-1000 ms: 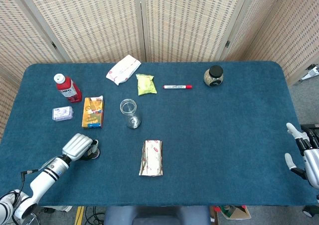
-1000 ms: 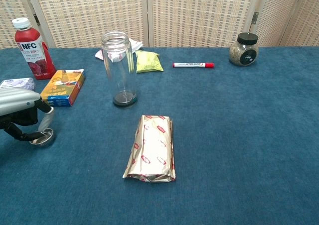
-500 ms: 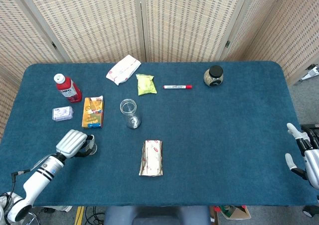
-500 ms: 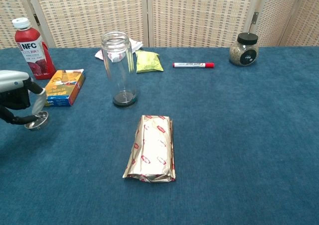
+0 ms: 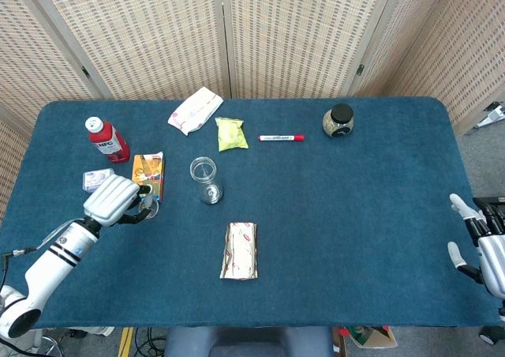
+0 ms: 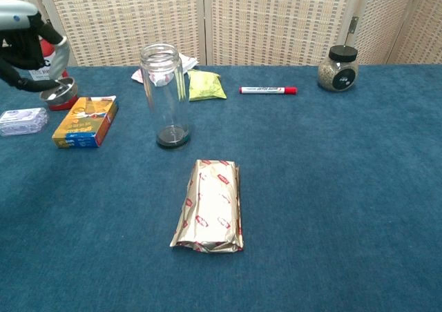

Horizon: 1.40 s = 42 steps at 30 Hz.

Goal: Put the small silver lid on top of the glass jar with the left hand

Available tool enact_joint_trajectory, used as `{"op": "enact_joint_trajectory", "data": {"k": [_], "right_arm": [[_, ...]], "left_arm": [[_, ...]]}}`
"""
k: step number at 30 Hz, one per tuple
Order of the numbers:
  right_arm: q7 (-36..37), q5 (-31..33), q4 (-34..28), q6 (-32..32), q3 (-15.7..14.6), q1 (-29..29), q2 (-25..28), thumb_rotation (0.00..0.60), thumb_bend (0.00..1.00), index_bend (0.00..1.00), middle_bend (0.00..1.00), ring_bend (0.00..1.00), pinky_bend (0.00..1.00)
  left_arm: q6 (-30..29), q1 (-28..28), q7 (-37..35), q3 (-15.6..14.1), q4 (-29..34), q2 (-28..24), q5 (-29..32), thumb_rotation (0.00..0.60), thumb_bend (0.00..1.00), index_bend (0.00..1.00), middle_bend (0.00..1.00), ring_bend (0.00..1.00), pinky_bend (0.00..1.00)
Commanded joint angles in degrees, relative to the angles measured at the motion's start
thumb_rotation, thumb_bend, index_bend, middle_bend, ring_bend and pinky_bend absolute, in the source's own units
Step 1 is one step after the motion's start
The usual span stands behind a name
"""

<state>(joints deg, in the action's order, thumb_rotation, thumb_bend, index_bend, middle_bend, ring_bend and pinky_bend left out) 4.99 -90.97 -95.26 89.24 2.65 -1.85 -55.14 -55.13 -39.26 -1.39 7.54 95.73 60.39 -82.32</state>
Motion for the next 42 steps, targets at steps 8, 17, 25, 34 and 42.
{"op": "enact_joint_trajectory", "data": {"k": [8, 17, 25, 34, 42], "right_arm": [[-0.19, -0.12, -0.33, 0.16, -0.08, 0.08, 0.29, 0.600, 0.42, 0.05, 0.23, 0.07, 0.13], [-0.04, -0.15, -0.21, 0.04, -0.15, 0.06, 0.37, 0.600, 0.42, 0.05, 0.23, 0.07, 0.13], [0.17, -0.03, 0.05, -0.22, -0.20, -0.03, 0.35, 0.600, 0.42, 0.05, 0.23, 0.07, 0.13], [0.38, 0.29, 0.29, -0.27, -0.36, 0.20, 0.38, 0.600, 0.42, 0.05, 0.23, 0.07, 0.13], [0.58, 0.61, 0.37, 0.12, -0.45, 0.67, 0.60, 0.600, 0.42, 0.05, 0.23, 0.07, 0.13]], "left_arm": [[5.55, -6.37, 3.34, 5.27, 1.42, -0.52, 6.20, 0.600, 0.44, 0.63, 1.00, 0.95, 1.00], [9.76, -10.90, 5.96, 7.87, -0.44, 0.48, 12.80, 0.600, 0.44, 0.63, 1.00, 0.95, 1.00], [12.80, -15.07, 10.13, 8.60, -2.74, 2.58, 19.10, 0.600, 0.44, 0.63, 1.00, 0.95, 1.00], [14.42, -19.09, 13.27, 8.84, -5.26, 5.46, 24.24, 0.600, 0.44, 0.63, 1.00, 0.95, 1.00], [15.00, -22.09, 15.06, 8.73, -7.32, 7.99, 27.41, 0.600, 0.44, 0.63, 1.00, 0.95, 1.00]]}}
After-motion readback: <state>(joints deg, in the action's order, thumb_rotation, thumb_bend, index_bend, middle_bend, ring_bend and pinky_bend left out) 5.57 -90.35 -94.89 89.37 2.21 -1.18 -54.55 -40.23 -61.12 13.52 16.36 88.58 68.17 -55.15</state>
